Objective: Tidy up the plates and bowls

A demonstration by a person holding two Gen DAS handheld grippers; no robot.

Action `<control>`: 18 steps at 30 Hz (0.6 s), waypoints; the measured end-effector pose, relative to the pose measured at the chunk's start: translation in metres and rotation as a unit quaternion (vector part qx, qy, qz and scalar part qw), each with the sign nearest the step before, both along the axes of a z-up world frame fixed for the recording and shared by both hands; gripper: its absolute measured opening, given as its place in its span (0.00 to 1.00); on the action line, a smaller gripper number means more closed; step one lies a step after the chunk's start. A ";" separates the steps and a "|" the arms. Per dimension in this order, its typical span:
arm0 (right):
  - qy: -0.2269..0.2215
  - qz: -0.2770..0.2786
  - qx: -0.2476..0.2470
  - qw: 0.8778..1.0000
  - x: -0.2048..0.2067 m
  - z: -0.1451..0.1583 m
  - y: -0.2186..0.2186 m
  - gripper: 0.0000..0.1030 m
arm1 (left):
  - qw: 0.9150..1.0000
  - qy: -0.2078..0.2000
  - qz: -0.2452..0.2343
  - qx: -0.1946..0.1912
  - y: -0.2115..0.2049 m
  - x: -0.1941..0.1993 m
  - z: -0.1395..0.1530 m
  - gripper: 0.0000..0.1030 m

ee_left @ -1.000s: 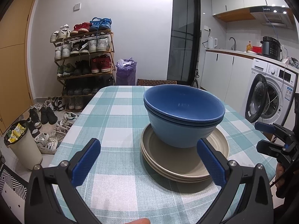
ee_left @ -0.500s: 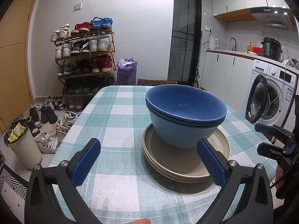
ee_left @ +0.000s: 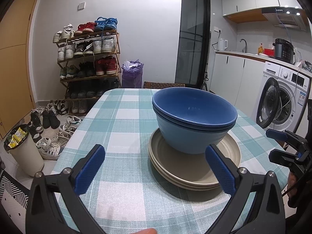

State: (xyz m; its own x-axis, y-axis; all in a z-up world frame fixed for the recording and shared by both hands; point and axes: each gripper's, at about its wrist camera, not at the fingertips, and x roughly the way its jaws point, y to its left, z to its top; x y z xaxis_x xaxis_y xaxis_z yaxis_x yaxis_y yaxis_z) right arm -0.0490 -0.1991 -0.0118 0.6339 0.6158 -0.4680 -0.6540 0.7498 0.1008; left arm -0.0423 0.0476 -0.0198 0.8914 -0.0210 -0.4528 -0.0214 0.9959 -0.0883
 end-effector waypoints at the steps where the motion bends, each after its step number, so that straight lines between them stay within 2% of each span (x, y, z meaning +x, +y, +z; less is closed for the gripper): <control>1: 0.000 0.001 0.000 1.000 0.000 0.000 0.000 0.99 | 1.000 0.000 0.000 0.000 0.000 0.000 0.000 1.00; 18: 0.000 0.002 0.000 1.000 0.000 0.000 0.000 0.99 | 1.000 -0.001 -0.001 -0.004 0.001 0.000 0.000 1.00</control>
